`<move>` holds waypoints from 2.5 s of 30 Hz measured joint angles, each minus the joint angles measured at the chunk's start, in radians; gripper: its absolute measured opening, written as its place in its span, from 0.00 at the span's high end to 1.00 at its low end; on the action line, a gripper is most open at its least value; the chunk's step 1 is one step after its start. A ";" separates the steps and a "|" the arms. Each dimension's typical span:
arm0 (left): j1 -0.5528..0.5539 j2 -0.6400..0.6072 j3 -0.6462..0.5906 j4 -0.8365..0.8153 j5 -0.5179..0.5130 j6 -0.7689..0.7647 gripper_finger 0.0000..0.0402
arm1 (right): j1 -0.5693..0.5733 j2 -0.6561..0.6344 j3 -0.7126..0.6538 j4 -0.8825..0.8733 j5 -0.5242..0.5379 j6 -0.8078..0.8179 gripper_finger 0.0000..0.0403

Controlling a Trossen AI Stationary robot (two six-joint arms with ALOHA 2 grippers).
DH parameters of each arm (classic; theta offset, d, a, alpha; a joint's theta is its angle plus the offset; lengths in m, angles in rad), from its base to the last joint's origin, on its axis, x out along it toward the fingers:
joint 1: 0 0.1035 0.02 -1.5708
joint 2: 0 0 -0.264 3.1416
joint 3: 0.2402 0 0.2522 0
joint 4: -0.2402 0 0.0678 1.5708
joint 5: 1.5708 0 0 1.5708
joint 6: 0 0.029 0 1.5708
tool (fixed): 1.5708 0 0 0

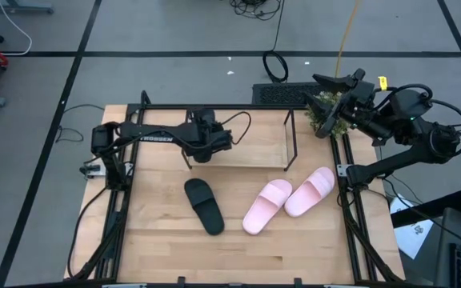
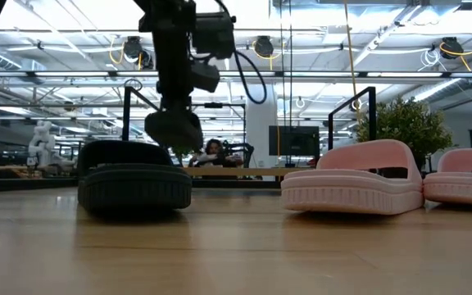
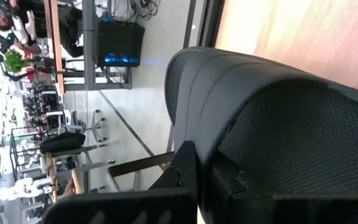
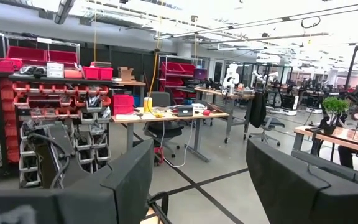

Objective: Pick and place slides into the shelf
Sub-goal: Put the top black slipper on the shelf, then put the black slipper on the shelf

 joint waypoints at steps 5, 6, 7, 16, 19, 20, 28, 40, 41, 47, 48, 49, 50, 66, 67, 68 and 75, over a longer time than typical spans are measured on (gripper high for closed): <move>0.000 0.001 -0.062 0.064 0.005 0.034 1.00 | 0.000 0.000 0.000 0.000 0.000 0.000 0.39; 0.001 0.001 -0.069 0.080 0.013 0.033 1.00 | 0.000 0.000 0.000 0.000 0.000 0.000 0.39; 0.002 0.001 -0.078 0.087 0.016 0.035 1.00 | 0.000 0.000 0.000 0.000 0.000 0.000 0.39; 0.018 0.001 -0.123 0.137 0.016 0.042 1.00 | 0.000 0.000 0.000 0.000 0.001 0.016 0.39; 0.018 0.001 -0.133 0.145 0.017 0.042 1.00 | 0.000 0.000 0.000 0.000 0.001 0.019 0.39; 0.018 0.001 -0.136 0.146 0.018 0.042 1.00 | 0.000 0.000 0.000 0.000 0.001 0.019 0.39; 0.018 0.001 -0.168 0.191 0.019 0.056 1.00 | 0.000 0.001 0.000 0.000 -0.001 0.019 0.39; 0.027 0.000 -0.189 0.216 0.070 0.061 0.96 | 0.000 0.001 0.000 0.000 -0.003 0.019 0.39; 0.030 0.000 -0.188 0.217 0.082 0.057 0.95 | 0.000 0.001 0.000 0.000 -0.003 0.019 0.39; 0.040 -0.001 -0.188 0.217 0.089 0.040 0.89 | 0.000 0.001 0.000 0.000 -0.003 0.019 0.39; 0.039 -0.001 -0.188 0.217 0.090 0.043 0.88 | 0.000 0.001 0.000 0.000 -0.003 0.019 0.39; 0.039 -0.001 -0.188 0.217 0.093 0.047 0.86 | 0.000 0.001 0.000 0.000 -0.003 0.019 0.39; 0.039 -0.001 -0.188 0.217 0.097 0.050 0.85 | 0.000 0.001 0.000 0.000 -0.003 0.019 0.39; 0.020 0.001 -0.138 0.206 0.111 0.035 0.60 | 0.000 0.001 0.000 -0.001 -0.003 0.017 0.39; 0.020 0.001 -0.131 0.206 0.111 0.036 0.59 | 0.000 0.001 0.000 -0.001 -0.003 0.017 0.39; 0.018 0.001 -0.124 0.206 0.110 0.037 0.58 | 0.000 0.001 0.000 -0.001 -0.003 0.016 0.39; -0.001 0.001 -0.020 0.090 0.106 0.030 0.50 | 0.000 0.001 0.000 -0.001 -0.003 0.004 0.39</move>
